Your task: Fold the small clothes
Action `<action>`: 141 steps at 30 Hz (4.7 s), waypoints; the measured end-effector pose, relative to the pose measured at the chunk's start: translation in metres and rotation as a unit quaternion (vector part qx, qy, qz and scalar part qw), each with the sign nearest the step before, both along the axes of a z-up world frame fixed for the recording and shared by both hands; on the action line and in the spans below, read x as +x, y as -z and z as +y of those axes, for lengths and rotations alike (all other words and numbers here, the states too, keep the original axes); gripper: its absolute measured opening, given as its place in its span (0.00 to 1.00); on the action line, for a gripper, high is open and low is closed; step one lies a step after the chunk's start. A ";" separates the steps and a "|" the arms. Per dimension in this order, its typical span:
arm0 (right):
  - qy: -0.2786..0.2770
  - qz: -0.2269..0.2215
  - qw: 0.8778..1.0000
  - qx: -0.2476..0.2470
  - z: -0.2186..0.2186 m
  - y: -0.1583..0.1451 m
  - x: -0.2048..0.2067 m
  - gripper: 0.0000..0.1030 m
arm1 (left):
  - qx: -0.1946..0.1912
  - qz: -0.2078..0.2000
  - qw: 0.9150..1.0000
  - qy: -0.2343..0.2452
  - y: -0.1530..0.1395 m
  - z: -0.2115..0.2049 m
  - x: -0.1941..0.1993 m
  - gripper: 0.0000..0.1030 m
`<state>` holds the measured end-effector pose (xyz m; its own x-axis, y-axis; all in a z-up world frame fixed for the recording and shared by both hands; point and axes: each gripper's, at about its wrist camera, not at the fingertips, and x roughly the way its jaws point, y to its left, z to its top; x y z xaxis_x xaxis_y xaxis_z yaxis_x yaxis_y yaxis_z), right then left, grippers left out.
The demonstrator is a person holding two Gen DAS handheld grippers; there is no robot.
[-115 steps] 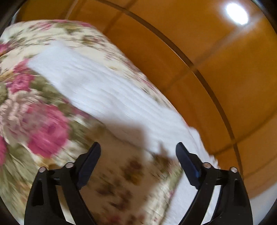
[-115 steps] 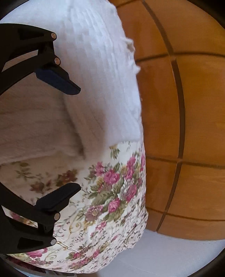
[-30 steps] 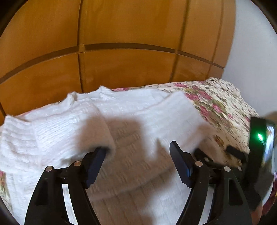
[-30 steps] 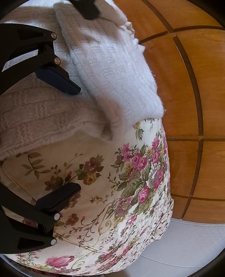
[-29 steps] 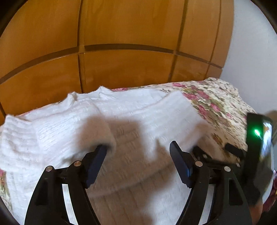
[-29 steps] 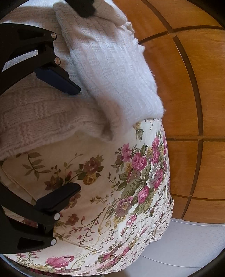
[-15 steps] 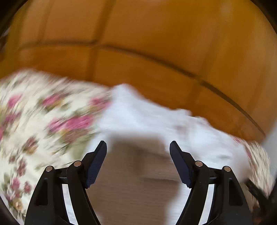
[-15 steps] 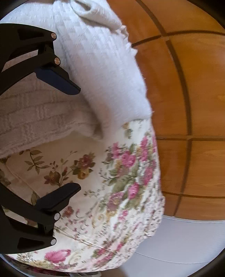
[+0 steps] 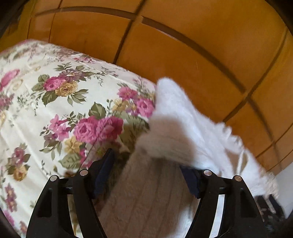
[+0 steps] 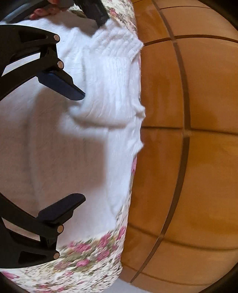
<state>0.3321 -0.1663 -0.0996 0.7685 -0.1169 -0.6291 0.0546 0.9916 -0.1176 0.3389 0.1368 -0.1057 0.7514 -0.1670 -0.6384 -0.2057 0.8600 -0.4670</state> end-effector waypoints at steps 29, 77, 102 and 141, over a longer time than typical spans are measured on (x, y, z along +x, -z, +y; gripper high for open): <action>0.087 0.012 0.969 0.233 -0.101 0.014 0.008 0.41 | -0.119 -0.032 0.990 -0.071 0.018 0.053 -0.016 0.22; 0.054 0.031 0.965 0.254 -0.169 0.022 -0.236 0.70 | 0.105 0.024 0.987 0.117 -0.002 0.046 -0.216 0.88; -0.114 0.090 0.902 0.406 -0.153 0.058 -0.276 0.52 | -0.064 0.022 0.946 0.316 0.012 0.031 -0.243 0.36; -0.231 -0.039 0.823 0.518 -0.165 -0.004 -0.301 0.06 | -0.131 -0.111 0.918 0.356 -0.075 0.021 -0.302 0.05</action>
